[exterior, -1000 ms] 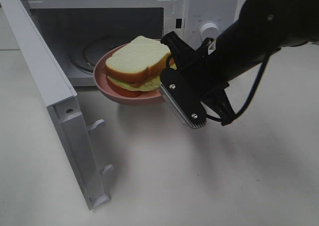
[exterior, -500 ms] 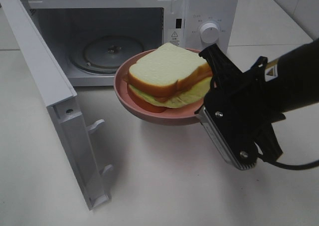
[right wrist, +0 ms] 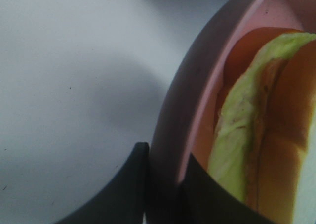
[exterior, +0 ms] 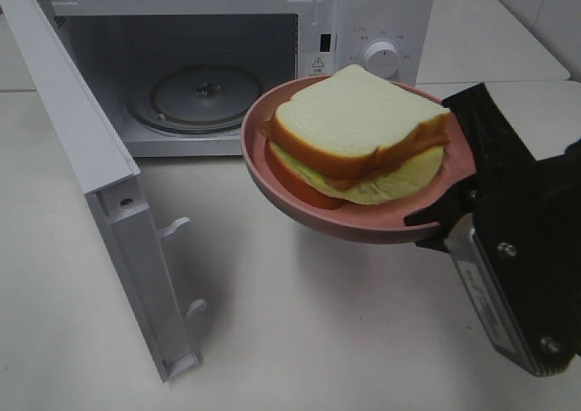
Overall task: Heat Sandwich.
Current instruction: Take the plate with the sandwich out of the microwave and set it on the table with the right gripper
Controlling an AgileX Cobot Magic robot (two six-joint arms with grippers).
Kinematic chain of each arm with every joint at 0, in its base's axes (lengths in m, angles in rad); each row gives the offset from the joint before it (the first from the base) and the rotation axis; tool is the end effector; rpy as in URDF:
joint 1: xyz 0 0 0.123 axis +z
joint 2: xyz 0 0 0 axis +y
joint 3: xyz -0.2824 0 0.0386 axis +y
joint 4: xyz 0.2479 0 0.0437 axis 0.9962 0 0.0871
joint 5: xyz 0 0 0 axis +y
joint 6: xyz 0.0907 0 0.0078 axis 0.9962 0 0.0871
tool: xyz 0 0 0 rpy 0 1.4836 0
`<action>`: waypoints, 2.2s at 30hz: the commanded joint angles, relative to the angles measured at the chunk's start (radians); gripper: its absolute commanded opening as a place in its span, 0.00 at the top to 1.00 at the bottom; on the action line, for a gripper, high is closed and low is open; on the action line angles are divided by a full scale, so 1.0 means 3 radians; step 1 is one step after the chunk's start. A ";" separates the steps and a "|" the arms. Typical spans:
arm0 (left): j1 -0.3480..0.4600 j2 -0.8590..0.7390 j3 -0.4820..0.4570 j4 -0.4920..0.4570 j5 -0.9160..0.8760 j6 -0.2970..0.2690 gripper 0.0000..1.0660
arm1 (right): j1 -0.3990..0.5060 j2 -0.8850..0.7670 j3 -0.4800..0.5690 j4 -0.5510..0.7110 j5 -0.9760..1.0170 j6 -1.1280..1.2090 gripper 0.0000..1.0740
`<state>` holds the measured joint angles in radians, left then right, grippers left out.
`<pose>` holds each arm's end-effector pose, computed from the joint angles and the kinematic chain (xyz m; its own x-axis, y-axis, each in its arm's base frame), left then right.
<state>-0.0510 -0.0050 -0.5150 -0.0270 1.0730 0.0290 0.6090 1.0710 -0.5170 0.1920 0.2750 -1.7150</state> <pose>-0.0080 -0.0018 0.2803 -0.4472 0.0389 -0.8936 0.0793 0.9968 0.0037 0.1610 0.1181 0.2349 0.5798 -0.8122 -0.0650 -0.5753 -0.3517 -0.7385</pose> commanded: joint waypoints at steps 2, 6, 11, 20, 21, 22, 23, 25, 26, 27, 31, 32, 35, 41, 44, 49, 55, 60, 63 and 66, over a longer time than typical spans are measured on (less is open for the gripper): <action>0.0013 -0.0020 0.0003 -0.0023 -0.0013 -0.0023 0.09 | 0.0000 -0.0320 0.0113 -0.0027 0.0083 0.0047 1.00; 0.0013 -0.0020 0.0003 -0.0023 -0.0013 -0.0023 0.09 | 0.0000 -0.0560 0.0190 -0.0190 0.0237 0.0217 1.00; 0.0013 -0.0020 0.0003 -0.0023 -0.0013 -0.0023 0.09 | 0.0000 -0.0830 0.0227 -0.0520 0.0500 0.0517 1.00; 0.0013 -0.0020 0.0003 -0.0023 -0.0013 -0.0023 0.09 | 0.0000 -0.1090 0.0227 -0.1067 0.0747 0.1273 1.00; 0.0013 -0.0020 0.0003 -0.0023 -0.0013 -0.0023 0.09 | 0.0000 -0.1090 0.0227 -0.1217 0.0780 0.1447 1.00; 0.0013 -0.0020 0.0003 -0.0023 -0.0013 -0.0023 0.09 | 0.0000 -0.1090 0.0227 -0.1270 0.0780 0.1543 1.00; 0.0013 -0.0020 0.0003 -0.0023 -0.0013 -0.0023 0.09 | 0.0000 -0.1090 0.0227 -0.1270 0.0780 0.1543 1.00; 0.0013 -0.0020 0.0003 -0.0023 -0.0013 -0.0023 0.09 | 0.0000 -0.1090 0.0227 -0.1460 0.0787 0.1837 1.00; 0.0013 -0.0020 0.0003 -0.0023 -0.0013 -0.0023 0.09 | 0.0000 -0.1090 0.0227 -0.1513 0.0797 0.1940 1.00; 0.0013 -0.0020 0.0003 -0.0023 -0.0013 -0.0023 0.09 | 0.0000 -0.1090 0.0227 -0.1513 0.0797 0.1940 1.00; 0.0013 -0.0020 0.0003 -0.0023 -0.0013 -0.0023 0.09 | 0.0000 -0.1090 0.0227 -0.1813 0.0850 0.2343 1.00; 0.0013 -0.0020 0.0003 -0.0023 -0.0013 -0.0023 0.09 | 0.0000 -0.1090 0.0227 -0.1813 0.0850 0.2343 1.00; 0.0013 -0.0020 0.0003 -0.0023 -0.0013 -0.0023 0.09 | 0.0000 -0.1090 0.0227 -0.1997 0.0913 0.2647 1.00; 0.0013 -0.0020 0.0003 -0.0023 -0.0013 -0.0023 0.09 | 0.0000 -0.1080 0.0227 -0.2213 0.1060 0.2947 1.00; 0.0013 -0.0020 0.0003 -0.0023 -0.0013 -0.0023 0.09 | 0.0000 -0.1077 0.0227 -0.2363 0.1187 0.3217 1.00; 0.0013 -0.0020 0.0003 -0.0023 -0.0013 -0.0023 0.09 | 0.0000 -0.1077 0.0227 -0.2657 0.1440 0.3737 1.00; 0.0013 -0.0020 0.0003 -0.0023 -0.0013 -0.0023 0.09 | 0.0000 -0.1077 0.0227 -0.2893 0.1660 0.4213 1.00; 0.0013 -0.0020 0.0003 -0.0023 -0.0013 -0.0023 0.09 | 0.0000 -0.1030 0.0227 -0.3130 0.1900 0.4713 1.00; 0.0013 -0.0020 0.0003 -0.0023 -0.0013 -0.0023 0.09 | 0.0000 -0.0933 0.0227 -0.3293 0.2013 0.5183 1.00; 0.0013 -0.0020 0.0003 -0.0023 -0.0013 -0.0023 0.09 | 0.0000 -0.0780 0.0227 -0.3397 0.2083 0.5587 1.00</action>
<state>-0.0510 -0.0050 -0.5150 -0.0270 1.0730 0.0290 0.6090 0.8320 -0.4450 -0.7780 0.9010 -0.0740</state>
